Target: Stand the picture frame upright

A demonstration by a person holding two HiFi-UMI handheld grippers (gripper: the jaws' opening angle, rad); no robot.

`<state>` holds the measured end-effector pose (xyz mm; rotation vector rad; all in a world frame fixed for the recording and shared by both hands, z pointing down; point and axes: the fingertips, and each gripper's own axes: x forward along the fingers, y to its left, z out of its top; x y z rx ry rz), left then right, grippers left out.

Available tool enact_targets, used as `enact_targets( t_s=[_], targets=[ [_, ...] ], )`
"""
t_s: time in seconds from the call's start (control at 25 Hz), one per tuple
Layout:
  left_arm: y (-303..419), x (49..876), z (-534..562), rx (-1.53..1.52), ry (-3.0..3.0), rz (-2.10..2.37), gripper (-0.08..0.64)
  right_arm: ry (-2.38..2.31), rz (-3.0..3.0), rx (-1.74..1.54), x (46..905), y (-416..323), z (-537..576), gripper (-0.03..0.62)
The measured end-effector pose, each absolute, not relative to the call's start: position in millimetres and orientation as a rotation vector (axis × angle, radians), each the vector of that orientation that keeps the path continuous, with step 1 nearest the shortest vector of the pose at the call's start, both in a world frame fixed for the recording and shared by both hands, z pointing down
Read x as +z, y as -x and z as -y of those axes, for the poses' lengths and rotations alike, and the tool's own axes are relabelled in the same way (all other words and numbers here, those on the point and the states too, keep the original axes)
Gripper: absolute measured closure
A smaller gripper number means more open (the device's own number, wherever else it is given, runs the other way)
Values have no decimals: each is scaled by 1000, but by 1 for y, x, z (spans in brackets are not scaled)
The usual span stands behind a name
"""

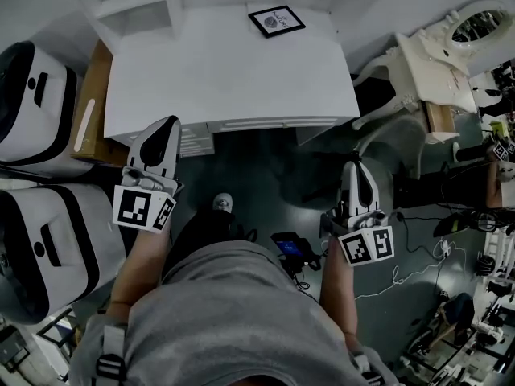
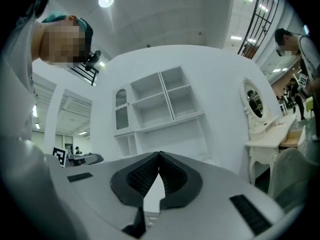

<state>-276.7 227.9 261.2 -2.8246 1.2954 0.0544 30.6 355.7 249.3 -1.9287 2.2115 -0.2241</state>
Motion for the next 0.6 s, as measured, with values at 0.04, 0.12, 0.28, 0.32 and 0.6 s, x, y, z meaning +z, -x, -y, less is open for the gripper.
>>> enact_targets(
  t_s=[0.04,0.12,0.28,0.32,0.6],
  targets=[
    [277,262,-222,56,2828,-1290,554,1931,-2207,-223,249,-30,-351,566],
    [278,263,-212,59,2833,-1280,554,1937,-2200,-222,250,-28,-342,566],
    [279,265,-193,58,2842,-1272,554,1946,-2189,-221,250,-26,-325,566],
    [279,266,-188,59,2843,-1270,554,1949,-2187,-220,250,-25,-322,566],
    [284,270,-165,54,2852,-1263,554,1954,-2157,-234,251,-24,-301,566]
  ],
)
